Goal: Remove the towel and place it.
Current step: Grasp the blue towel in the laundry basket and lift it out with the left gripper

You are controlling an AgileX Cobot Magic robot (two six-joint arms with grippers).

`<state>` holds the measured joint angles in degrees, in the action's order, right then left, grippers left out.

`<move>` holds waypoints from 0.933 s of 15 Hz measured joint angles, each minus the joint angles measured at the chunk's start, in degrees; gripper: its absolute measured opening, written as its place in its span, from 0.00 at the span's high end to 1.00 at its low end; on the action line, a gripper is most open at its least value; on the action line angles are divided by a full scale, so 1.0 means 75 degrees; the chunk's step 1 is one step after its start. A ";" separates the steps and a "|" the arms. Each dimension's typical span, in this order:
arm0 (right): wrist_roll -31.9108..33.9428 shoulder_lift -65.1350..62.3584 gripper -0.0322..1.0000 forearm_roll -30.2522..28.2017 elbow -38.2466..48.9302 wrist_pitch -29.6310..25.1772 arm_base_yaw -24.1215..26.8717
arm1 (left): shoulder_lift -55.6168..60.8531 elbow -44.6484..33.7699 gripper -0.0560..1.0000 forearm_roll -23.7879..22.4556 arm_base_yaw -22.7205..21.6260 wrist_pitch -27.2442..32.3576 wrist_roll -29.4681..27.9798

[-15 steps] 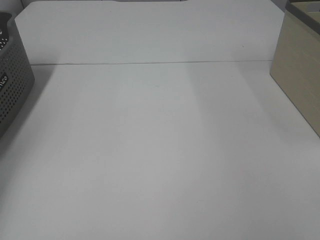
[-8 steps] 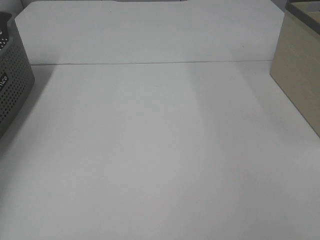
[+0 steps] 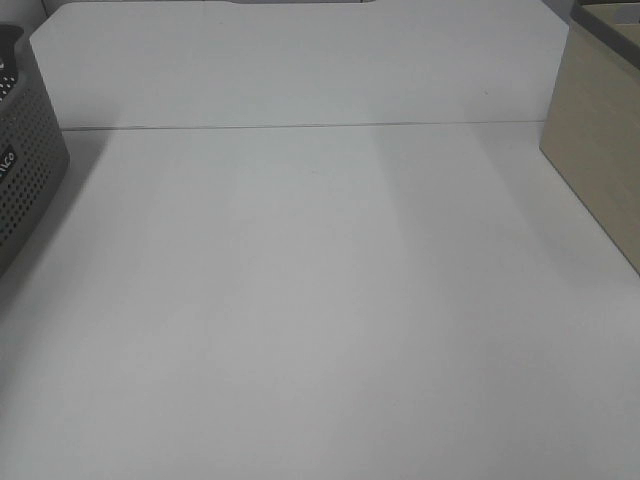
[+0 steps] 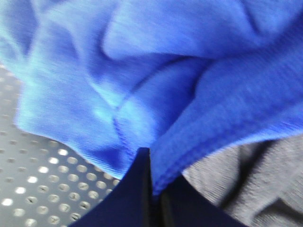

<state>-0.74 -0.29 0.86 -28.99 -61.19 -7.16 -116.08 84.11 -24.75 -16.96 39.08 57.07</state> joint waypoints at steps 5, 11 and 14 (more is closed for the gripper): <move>0.0000 0.0000 0.29 0.0000 0.0000 0.0000 0.0000 | 0.0107 0.0000 0.95 0.0328 0.0000 -0.0015 -0.0199; 0.0000 0.0000 0.29 0.0000 0.0000 0.0000 0.0000 | 0.1490 0.0008 0.95 0.1161 0.0000 0.0206 -0.0206; 0.0000 0.0000 0.29 0.0000 0.0000 0.0000 0.0000 | 0.2154 0.0008 0.95 0.1490 0.0008 0.0504 -0.0214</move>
<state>-0.74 -0.29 0.86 -28.99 -61.19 -7.16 -99.92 84.17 -13.58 -16.90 42.86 55.46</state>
